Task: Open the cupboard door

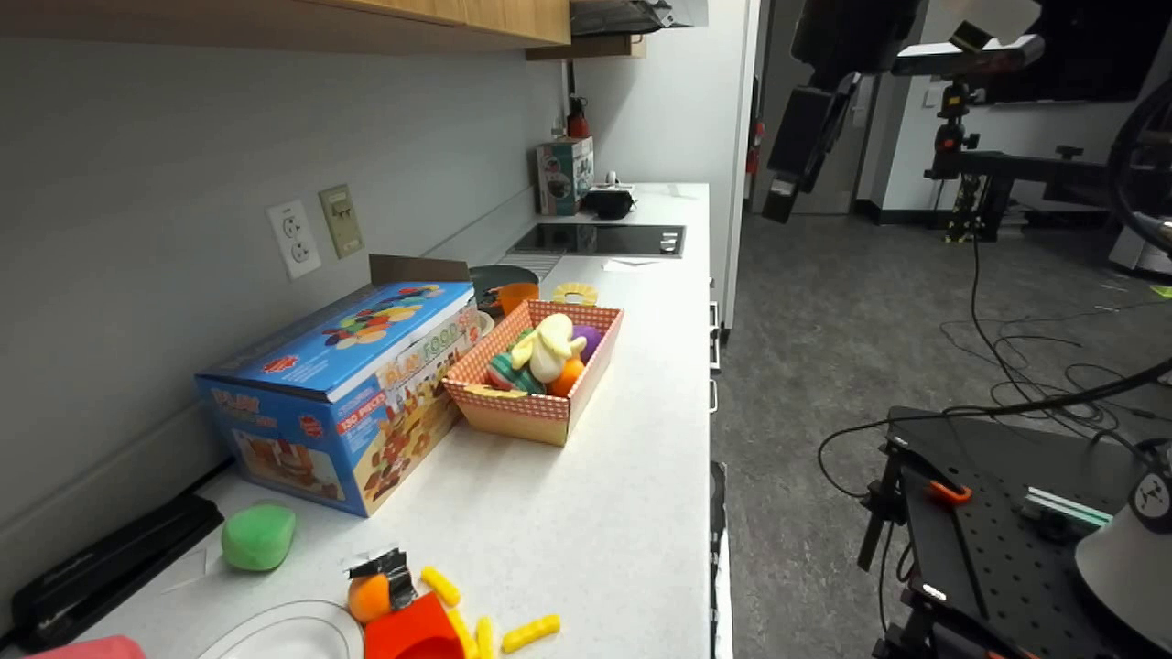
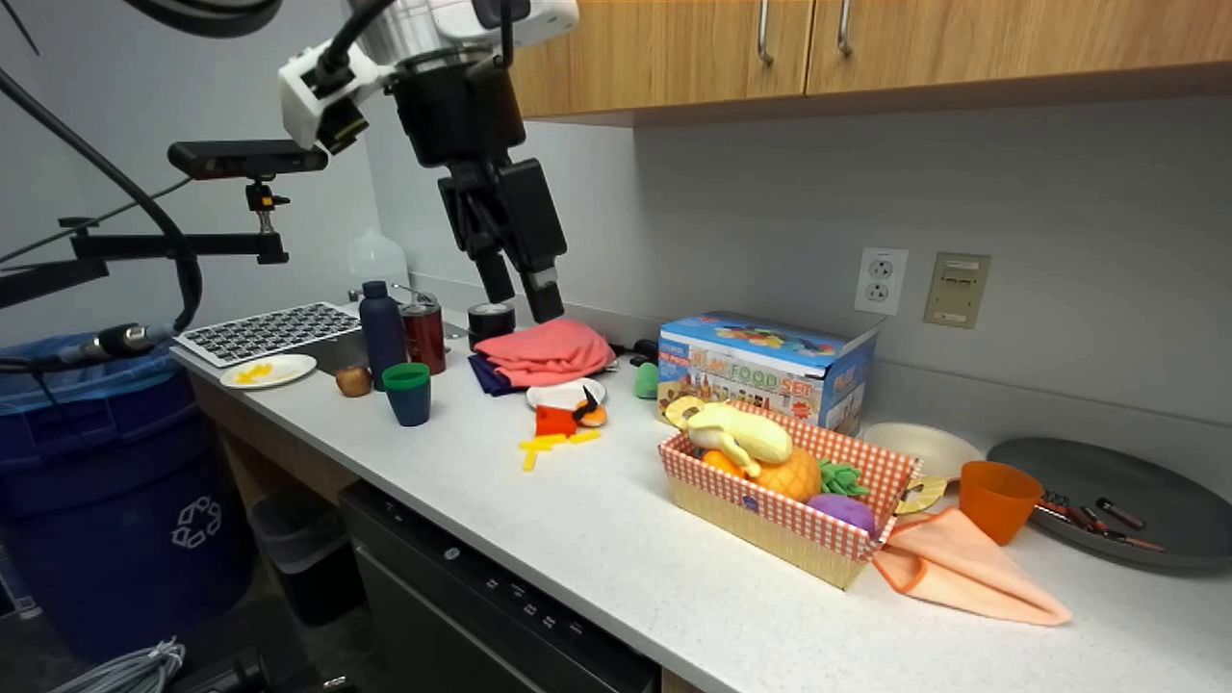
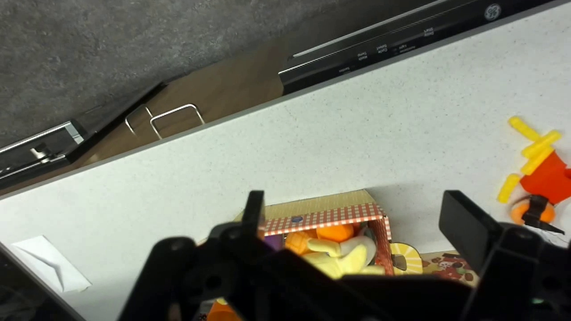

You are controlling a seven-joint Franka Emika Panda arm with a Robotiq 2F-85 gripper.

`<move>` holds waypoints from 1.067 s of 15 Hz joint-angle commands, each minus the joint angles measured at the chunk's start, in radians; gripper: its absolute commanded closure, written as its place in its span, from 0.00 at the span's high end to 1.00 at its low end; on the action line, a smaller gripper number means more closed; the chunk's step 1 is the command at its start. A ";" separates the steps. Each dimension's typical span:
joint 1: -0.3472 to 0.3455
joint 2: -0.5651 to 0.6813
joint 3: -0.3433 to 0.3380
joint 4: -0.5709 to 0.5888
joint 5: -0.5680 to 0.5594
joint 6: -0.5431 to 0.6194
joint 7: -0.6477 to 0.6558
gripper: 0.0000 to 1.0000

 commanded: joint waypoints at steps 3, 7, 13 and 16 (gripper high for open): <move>0.009 -0.003 -0.006 -0.001 0.015 0.005 -0.015 1.00; 0.003 -0.034 -0.002 0.027 0.005 -0.012 -0.012 1.00; 0.007 -0.110 0.003 0.137 0.001 -0.020 -0.023 1.00; 0.004 -0.116 0.015 0.192 0.002 -0.001 -0.012 1.00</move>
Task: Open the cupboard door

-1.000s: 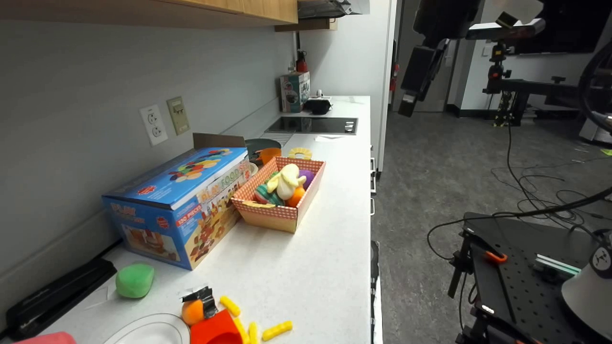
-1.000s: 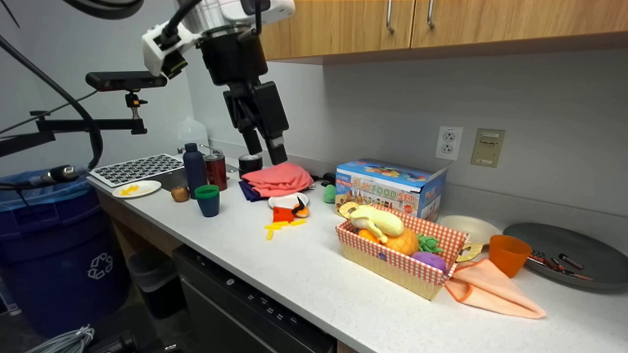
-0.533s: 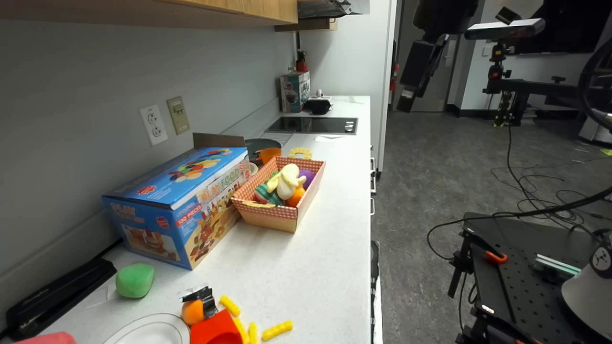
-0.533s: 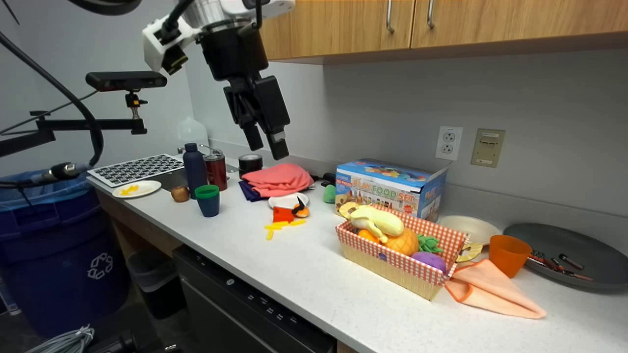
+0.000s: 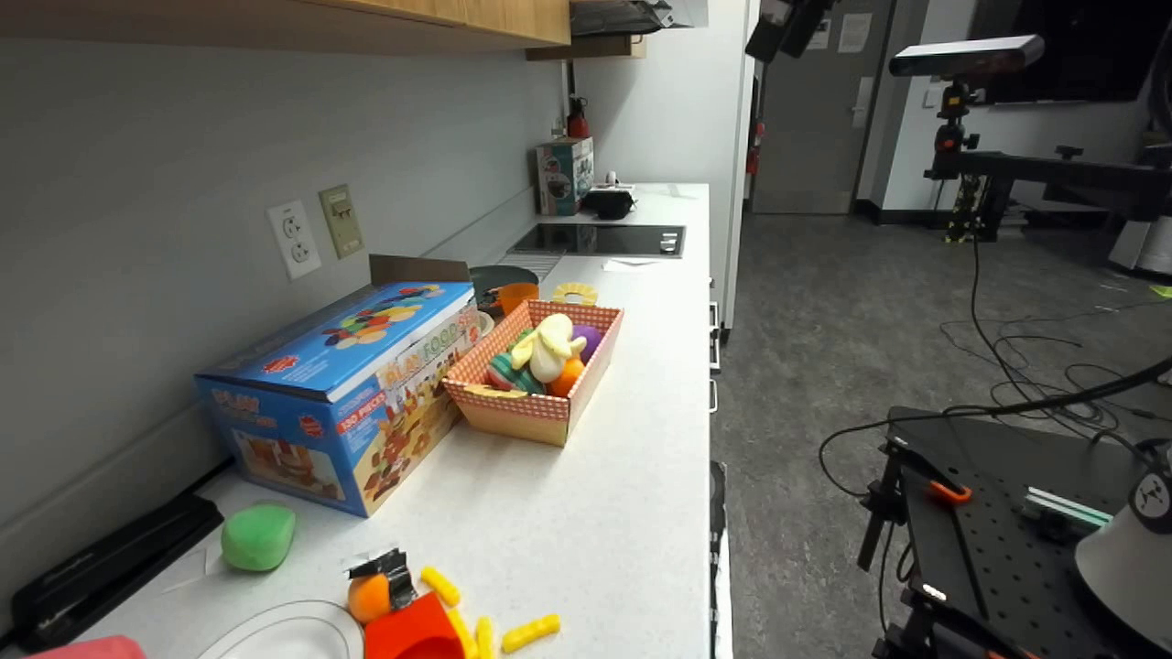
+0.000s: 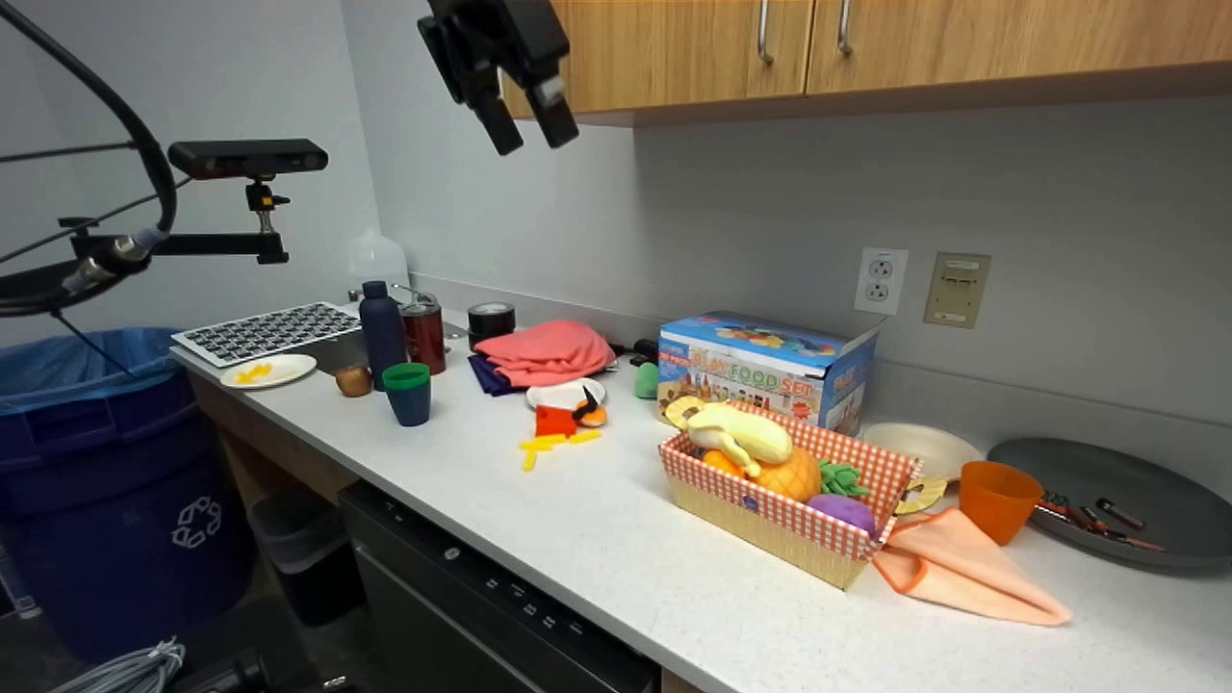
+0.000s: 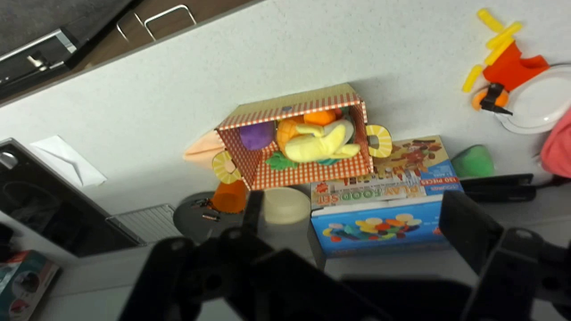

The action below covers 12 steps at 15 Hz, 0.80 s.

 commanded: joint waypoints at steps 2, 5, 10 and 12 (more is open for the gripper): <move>-0.004 -0.009 0.008 0.036 0.003 0.000 -0.003 1.00; -0.004 -0.008 0.009 0.038 0.003 -0.001 -0.003 1.00; -0.004 -0.006 0.009 0.035 0.003 -0.001 -0.003 1.00; -0.004 -0.005 0.009 0.035 0.003 -0.001 -0.003 1.00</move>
